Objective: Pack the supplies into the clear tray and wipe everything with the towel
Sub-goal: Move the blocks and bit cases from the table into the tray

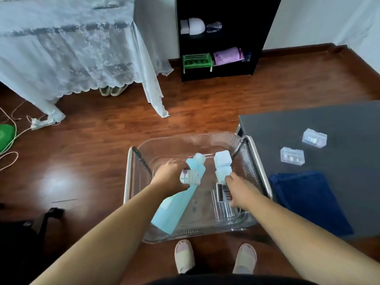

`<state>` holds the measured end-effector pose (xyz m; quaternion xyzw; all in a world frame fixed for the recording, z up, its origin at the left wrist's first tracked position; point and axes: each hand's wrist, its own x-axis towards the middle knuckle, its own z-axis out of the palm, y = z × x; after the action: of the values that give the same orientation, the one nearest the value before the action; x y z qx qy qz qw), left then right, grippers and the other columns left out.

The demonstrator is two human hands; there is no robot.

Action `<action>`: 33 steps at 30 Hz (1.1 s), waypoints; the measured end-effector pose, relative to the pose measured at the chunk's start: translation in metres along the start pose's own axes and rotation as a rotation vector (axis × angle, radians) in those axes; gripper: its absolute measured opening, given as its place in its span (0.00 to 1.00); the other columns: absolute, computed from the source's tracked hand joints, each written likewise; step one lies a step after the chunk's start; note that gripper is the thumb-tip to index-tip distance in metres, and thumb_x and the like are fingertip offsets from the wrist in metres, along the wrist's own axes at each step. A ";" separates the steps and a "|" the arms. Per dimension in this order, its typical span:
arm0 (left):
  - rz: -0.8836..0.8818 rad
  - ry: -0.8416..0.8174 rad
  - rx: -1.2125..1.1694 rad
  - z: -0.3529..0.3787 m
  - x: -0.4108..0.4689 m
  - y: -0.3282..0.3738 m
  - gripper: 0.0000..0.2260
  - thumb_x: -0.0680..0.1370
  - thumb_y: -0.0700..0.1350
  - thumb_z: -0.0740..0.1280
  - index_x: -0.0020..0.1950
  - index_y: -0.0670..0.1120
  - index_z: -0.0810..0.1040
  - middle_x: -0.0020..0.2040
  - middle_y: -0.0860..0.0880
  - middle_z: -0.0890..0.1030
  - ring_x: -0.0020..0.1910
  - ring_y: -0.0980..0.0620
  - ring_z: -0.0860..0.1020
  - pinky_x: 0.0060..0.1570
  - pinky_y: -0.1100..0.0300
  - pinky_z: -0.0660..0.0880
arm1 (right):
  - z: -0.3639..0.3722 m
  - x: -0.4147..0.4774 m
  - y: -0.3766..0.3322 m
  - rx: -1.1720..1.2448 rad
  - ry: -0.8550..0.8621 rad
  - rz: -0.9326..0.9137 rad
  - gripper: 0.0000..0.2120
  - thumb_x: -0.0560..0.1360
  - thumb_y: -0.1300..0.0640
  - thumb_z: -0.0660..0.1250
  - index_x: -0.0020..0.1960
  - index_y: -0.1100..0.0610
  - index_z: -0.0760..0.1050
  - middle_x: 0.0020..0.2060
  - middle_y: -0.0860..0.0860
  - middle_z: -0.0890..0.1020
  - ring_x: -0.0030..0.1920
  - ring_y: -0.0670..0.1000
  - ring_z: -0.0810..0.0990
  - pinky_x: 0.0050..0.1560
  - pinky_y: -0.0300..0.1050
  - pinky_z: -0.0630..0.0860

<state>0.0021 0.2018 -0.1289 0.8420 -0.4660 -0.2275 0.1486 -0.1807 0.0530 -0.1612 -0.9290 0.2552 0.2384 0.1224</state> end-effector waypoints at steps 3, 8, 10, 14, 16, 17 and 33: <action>0.002 -0.008 -0.025 0.014 -0.004 -0.002 0.19 0.66 0.49 0.74 0.56 0.49 0.79 0.53 0.51 0.80 0.55 0.47 0.74 0.53 0.55 0.71 | 0.018 0.002 -0.001 -0.010 0.013 0.060 0.25 0.68 0.65 0.70 0.63 0.59 0.67 0.56 0.55 0.70 0.53 0.56 0.75 0.48 0.51 0.74; 0.009 -0.015 -0.007 0.023 -0.006 0.002 0.20 0.67 0.51 0.74 0.57 0.50 0.78 0.54 0.52 0.80 0.54 0.47 0.73 0.53 0.53 0.71 | 0.032 0.010 0.001 -0.131 0.117 0.054 0.25 0.70 0.66 0.66 0.66 0.58 0.67 0.59 0.55 0.73 0.58 0.56 0.72 0.58 0.49 0.71; 0.012 -0.008 -0.006 0.025 -0.008 0.002 0.20 0.67 0.51 0.73 0.57 0.50 0.78 0.53 0.52 0.80 0.53 0.47 0.73 0.53 0.52 0.71 | 0.037 0.012 0.000 -0.128 0.131 0.044 0.25 0.70 0.67 0.65 0.66 0.58 0.66 0.58 0.55 0.73 0.58 0.55 0.72 0.58 0.49 0.70; 0.007 0.010 0.007 0.027 -0.012 0.002 0.20 0.67 0.52 0.73 0.58 0.50 0.77 0.54 0.52 0.80 0.53 0.48 0.73 0.53 0.52 0.70 | 0.042 0.017 -0.003 -0.089 0.142 0.034 0.25 0.70 0.71 0.64 0.65 0.58 0.67 0.58 0.55 0.73 0.57 0.55 0.74 0.58 0.49 0.71; 0.006 0.016 0.014 0.026 -0.014 0.003 0.20 0.68 0.53 0.73 0.58 0.51 0.77 0.55 0.52 0.80 0.53 0.49 0.73 0.53 0.53 0.70 | 0.043 0.019 -0.003 -0.076 0.148 0.022 0.25 0.70 0.71 0.64 0.65 0.58 0.67 0.57 0.55 0.74 0.57 0.55 0.74 0.57 0.49 0.71; 0.003 0.017 0.018 0.026 -0.016 0.003 0.20 0.68 0.53 0.73 0.58 0.51 0.77 0.56 0.52 0.80 0.53 0.49 0.72 0.53 0.53 0.69 | 0.044 0.019 -0.003 -0.072 0.146 0.019 0.26 0.69 0.71 0.64 0.65 0.58 0.67 0.57 0.55 0.74 0.57 0.55 0.75 0.57 0.49 0.72; -0.029 0.035 0.029 0.012 -0.032 0.014 0.21 0.69 0.53 0.73 0.59 0.51 0.75 0.57 0.52 0.78 0.55 0.51 0.71 0.48 0.59 0.64 | -0.014 0.002 -0.004 0.109 0.138 0.001 0.12 0.76 0.65 0.61 0.59 0.60 0.69 0.56 0.58 0.72 0.52 0.60 0.76 0.49 0.54 0.75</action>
<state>-0.0289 0.2213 -0.1253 0.8545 -0.4544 -0.2083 0.1413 -0.1719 0.0502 -0.1496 -0.9351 0.2761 0.1595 0.1546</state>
